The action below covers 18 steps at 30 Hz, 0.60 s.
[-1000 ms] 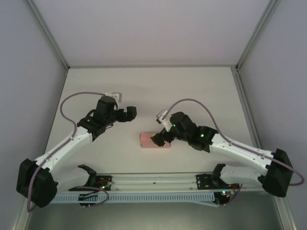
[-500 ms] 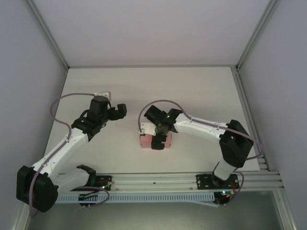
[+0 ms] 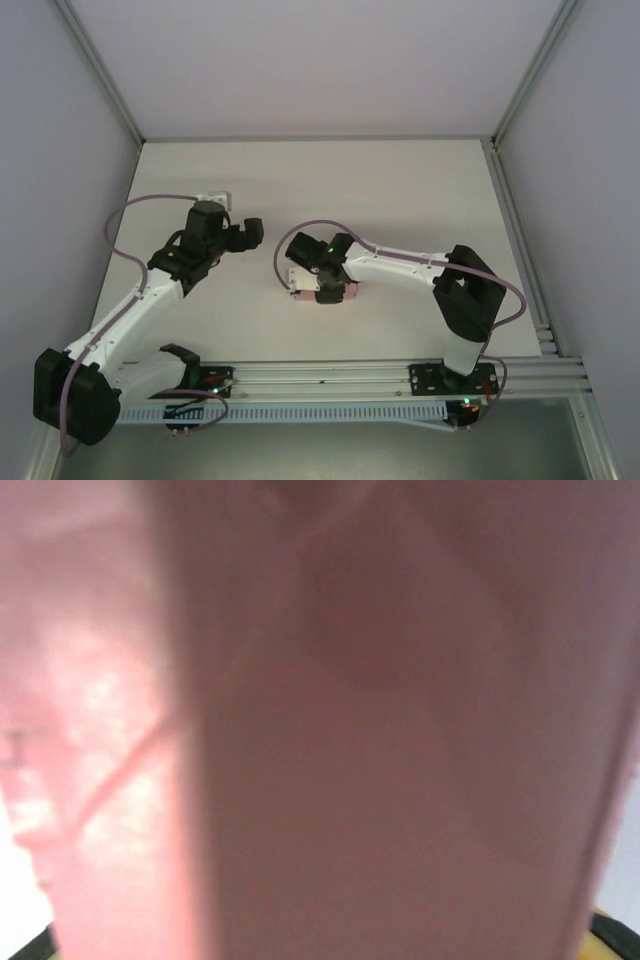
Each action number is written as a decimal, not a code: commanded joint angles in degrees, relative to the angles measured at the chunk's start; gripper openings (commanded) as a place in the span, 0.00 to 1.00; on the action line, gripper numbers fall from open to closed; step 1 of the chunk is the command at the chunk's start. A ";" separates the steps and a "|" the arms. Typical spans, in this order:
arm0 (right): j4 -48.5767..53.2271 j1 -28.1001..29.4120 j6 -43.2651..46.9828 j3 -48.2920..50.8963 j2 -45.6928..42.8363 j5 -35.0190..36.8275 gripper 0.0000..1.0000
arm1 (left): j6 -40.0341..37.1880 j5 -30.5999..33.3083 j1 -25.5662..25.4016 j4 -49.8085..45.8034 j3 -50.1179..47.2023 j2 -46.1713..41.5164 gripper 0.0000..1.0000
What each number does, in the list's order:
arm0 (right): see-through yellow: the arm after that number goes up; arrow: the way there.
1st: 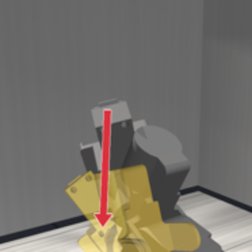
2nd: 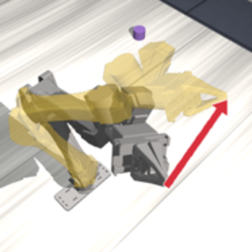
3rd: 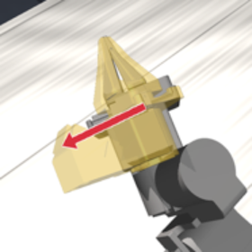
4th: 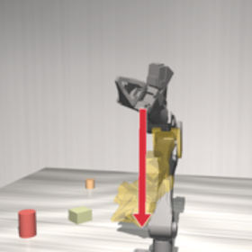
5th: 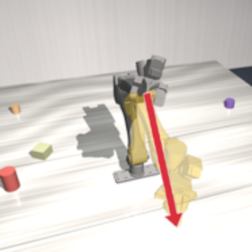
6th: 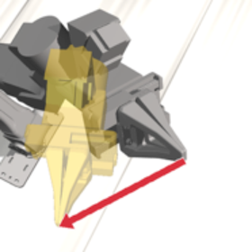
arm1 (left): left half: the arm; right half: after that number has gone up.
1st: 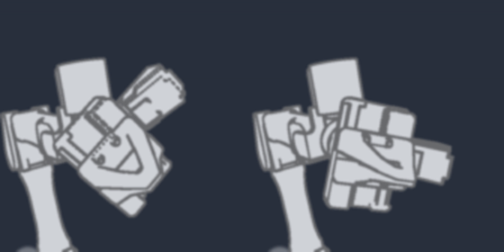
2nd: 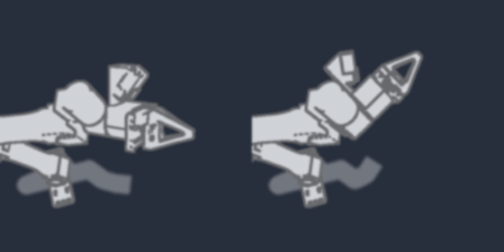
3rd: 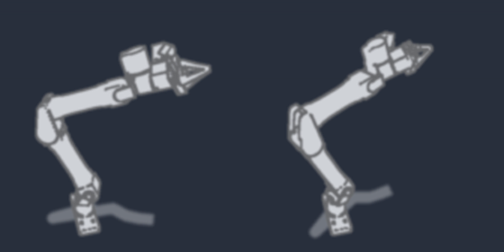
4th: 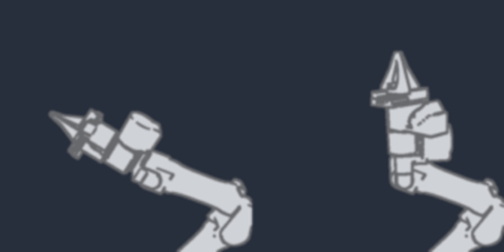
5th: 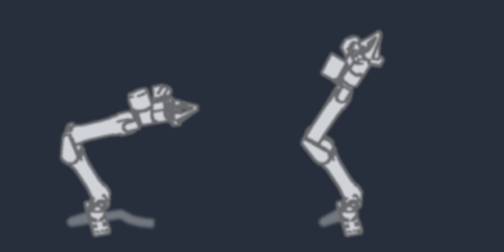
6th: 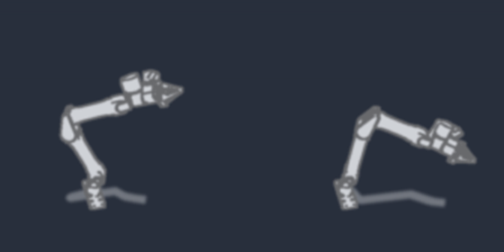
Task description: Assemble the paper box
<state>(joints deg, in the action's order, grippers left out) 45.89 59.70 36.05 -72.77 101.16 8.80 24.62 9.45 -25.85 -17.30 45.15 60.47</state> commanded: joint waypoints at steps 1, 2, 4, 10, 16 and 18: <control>-0.91 0.66 0.29 -1.33 -0.82 9.17 0.43 | -1.42 0.52 0.40 -0.66 -0.67 -1.41 1.00; -2.51 0.68 0.51 -0.86 -1.58 11.76 0.43 | -1.29 0.77 0.46 -0.76 -0.72 -1.49 1.00; -7.68 0.68 1.43 0.79 -3.33 17.78 0.42 | -1.23 1.26 0.45 -0.91 -0.68 -1.67 1.00; -36.95 -0.32 13.78 13.37 -7.36 29.38 0.44 | -0.90 3.44 0.50 -1.02 -0.85 -2.11 1.00; -57.32 -3.95 19.98 22.19 -4.96 29.17 0.44 | -0.80 3.82 0.49 -1.09 -1.03 -2.17 1.00; -61.03 -4.46 20.91 23.73 -3.22 29.60 0.45 | -0.83 4.08 0.53 -0.95 -1.20 -2.37 1.00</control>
<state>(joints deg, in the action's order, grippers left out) -1.74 56.07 52.88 -50.52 95.88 35.42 24.64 11.68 -25.69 -17.85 44.82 59.46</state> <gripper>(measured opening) 0.450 0.994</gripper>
